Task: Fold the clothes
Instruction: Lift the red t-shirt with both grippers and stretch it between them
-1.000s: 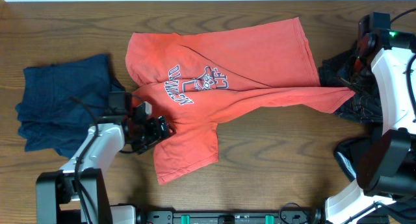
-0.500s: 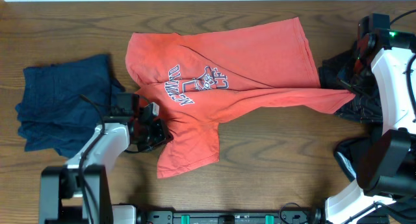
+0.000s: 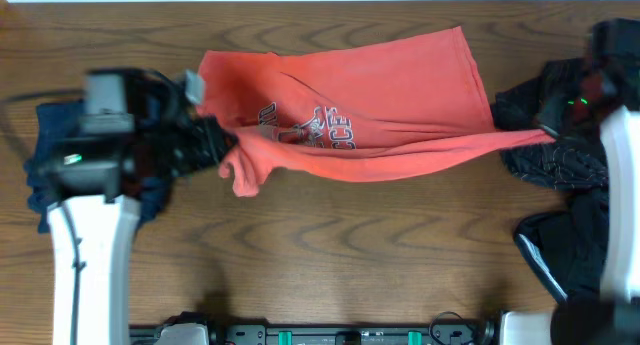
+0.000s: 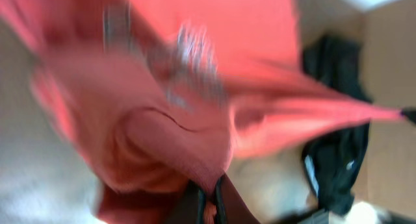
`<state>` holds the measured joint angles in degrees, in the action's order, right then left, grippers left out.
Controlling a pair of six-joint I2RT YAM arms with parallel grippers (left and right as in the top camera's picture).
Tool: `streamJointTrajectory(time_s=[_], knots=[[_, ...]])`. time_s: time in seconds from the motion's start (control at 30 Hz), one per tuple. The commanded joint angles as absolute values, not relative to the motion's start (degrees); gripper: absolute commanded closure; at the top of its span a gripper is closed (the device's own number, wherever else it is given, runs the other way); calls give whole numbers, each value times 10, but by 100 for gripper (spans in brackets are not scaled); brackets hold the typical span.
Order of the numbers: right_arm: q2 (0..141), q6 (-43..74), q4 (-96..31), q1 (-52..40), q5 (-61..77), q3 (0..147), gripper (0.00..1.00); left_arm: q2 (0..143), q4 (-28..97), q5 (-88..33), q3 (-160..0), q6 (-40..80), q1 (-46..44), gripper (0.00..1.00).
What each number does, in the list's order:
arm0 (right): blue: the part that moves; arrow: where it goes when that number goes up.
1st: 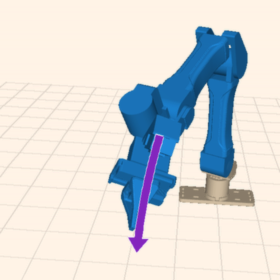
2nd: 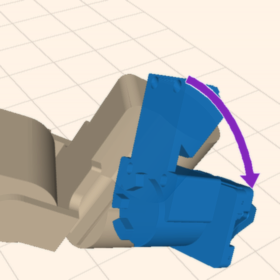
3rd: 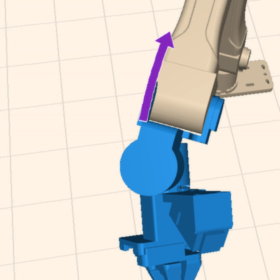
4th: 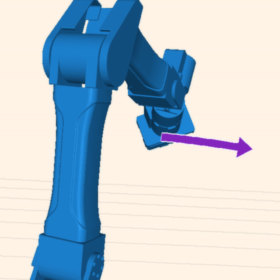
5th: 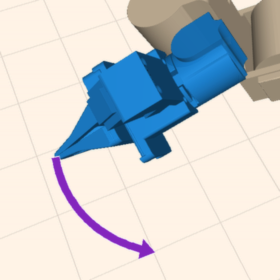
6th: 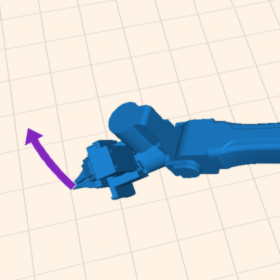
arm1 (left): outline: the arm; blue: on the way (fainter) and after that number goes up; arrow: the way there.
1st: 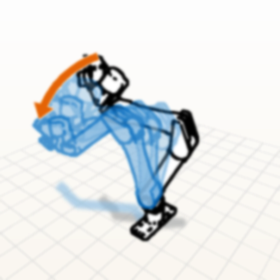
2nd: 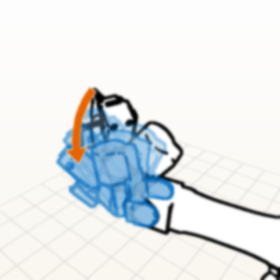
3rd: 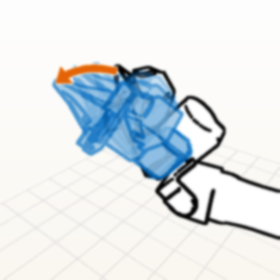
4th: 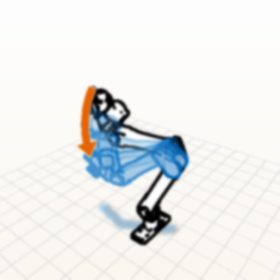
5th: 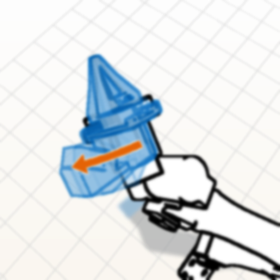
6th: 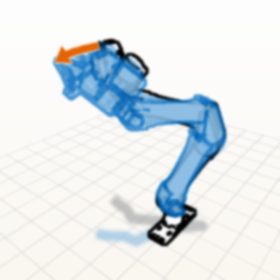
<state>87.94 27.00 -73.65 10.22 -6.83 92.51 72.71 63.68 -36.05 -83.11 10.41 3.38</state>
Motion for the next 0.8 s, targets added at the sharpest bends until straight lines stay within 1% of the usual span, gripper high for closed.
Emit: streamJointTrajectory(time_s=[0.0, 0.23, 0.4, 0.53, 0.63, 0.77], knots=[[779, 218, -721, 111, -58, 931, 99, 705, 645, -366, -935, 86, 60, 94], [616, 218, -643, 130, -60, 941, 99, 663, 647, -367, -1070, 88, 119, 94], [549, 200, -585, 132, -62, 941, 99, 642, 652, -367, -1085, 89, 132, 94], [560, 183, -584, 132, -59, 941, 99, 660, 679, -367, -1079, 93, 132, 94], [602, 171, -592, 131, -38, 941, 99, 691, 697, -369, -1074, 92, 131, 94], [695, 153, -588, 131, 12, 941, 99, 757, 696, -369, -1070, 79, 115, 94]])
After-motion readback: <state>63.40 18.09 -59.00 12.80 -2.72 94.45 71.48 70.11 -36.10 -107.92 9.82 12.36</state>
